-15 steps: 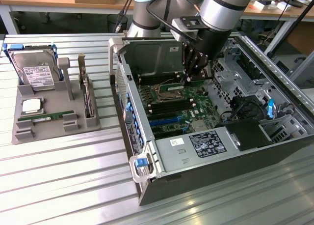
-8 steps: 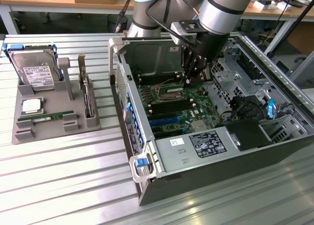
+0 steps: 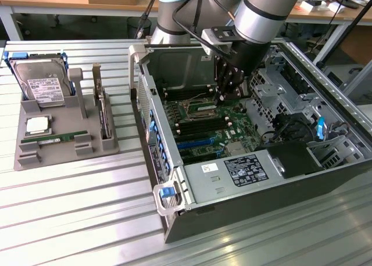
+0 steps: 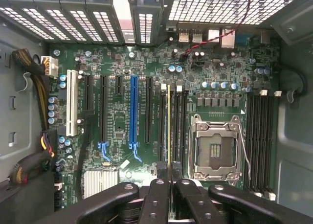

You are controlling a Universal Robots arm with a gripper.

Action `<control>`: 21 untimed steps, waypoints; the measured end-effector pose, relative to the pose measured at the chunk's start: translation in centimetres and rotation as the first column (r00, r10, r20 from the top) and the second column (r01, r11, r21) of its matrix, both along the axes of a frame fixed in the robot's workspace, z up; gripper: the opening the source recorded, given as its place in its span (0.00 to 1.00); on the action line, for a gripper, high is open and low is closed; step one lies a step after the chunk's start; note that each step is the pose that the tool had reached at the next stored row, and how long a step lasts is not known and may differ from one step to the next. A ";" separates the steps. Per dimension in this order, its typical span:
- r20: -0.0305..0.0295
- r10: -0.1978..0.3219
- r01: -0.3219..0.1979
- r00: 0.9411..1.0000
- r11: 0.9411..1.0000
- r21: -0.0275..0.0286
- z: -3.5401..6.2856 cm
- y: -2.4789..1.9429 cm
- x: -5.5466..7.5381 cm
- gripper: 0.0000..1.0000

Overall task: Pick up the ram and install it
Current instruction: 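Insert the ram into the slot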

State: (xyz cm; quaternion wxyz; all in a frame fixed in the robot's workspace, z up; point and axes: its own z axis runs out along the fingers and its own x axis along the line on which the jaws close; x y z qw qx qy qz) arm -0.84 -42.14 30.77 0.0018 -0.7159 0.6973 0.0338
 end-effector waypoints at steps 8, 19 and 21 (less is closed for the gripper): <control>0.000 0.000 0.000 1.000 1.000 0.000 -0.37 0.00 0.0 0.12; 0.000 0.000 0.000 1.000 1.000 0.000 -1.42 0.00 0.0 0.12; 0.000 0.000 0.000 1.000 1.000 0.000 -1.51 0.00 0.0 0.12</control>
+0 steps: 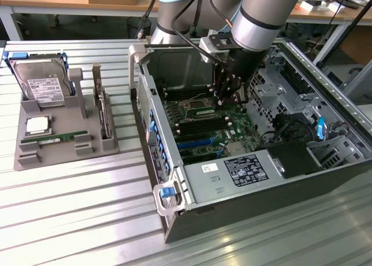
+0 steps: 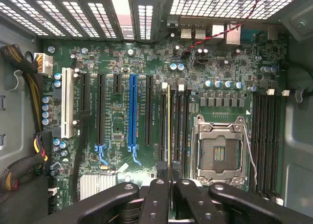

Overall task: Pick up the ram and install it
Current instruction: 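Insert the ram into the slot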

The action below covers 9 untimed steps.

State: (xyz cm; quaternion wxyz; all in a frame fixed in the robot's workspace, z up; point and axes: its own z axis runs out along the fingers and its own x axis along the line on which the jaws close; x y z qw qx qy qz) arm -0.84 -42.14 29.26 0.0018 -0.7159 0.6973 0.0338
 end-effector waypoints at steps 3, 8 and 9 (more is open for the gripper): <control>0.000 0.000 0.000 1.000 1.000 0.000 -0.15 0.00 0.0 0.12; 0.000 0.000 0.000 1.000 1.000 0.000 -0.32 0.00 0.0 0.12; 0.000 0.000 0.000 1.000 1.000 0.000 -0.36 -0.01 0.0 0.12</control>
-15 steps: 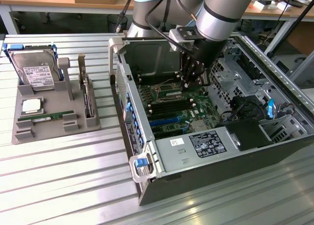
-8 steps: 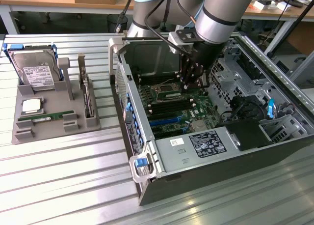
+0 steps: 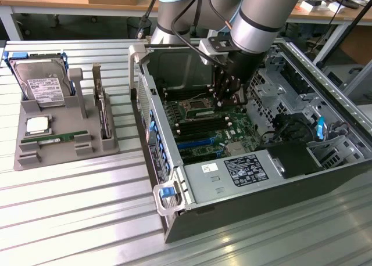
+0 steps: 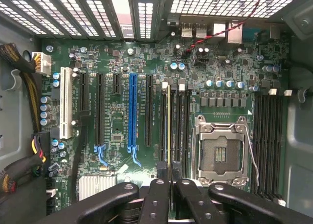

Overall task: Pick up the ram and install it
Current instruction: 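Insert the ram into the slot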

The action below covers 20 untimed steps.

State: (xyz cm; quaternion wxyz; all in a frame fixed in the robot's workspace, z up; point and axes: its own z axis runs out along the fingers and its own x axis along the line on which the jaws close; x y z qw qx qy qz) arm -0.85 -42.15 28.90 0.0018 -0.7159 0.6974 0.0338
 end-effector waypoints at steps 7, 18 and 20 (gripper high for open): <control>0.000 0.000 0.000 1.000 1.000 0.000 -0.21 -0.01 0.0 0.12; 0.000 -0.002 0.002 1.000 1.000 -0.001 -1.59 0.04 0.5 0.12; 0.000 -0.003 0.003 1.000 1.000 -0.001 -1.94 0.07 0.5 0.12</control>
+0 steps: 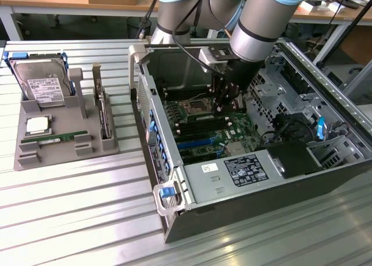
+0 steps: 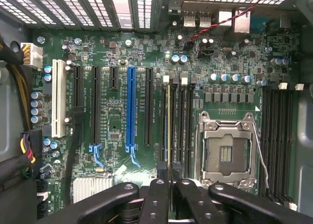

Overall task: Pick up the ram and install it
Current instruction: 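Insert the ram into the slot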

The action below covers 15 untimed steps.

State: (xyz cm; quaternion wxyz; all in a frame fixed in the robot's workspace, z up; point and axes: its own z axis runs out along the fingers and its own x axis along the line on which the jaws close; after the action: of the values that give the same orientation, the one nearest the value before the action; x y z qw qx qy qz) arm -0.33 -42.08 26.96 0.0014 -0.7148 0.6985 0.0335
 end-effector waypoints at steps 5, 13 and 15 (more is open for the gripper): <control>0.000 -0.002 0.002 1.000 1.000 0.000 -0.84 0.09 0.0 0.12; 0.000 -0.040 0.040 0.999 0.999 -0.001 -1.94 0.08 -0.1 0.12; 0.000 -0.040 0.040 0.999 0.999 -0.002 -2.06 0.03 -0.2 0.12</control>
State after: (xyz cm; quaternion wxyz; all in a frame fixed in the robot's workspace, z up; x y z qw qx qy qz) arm -0.49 -42.05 24.91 0.0014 -0.7008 0.7126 0.0328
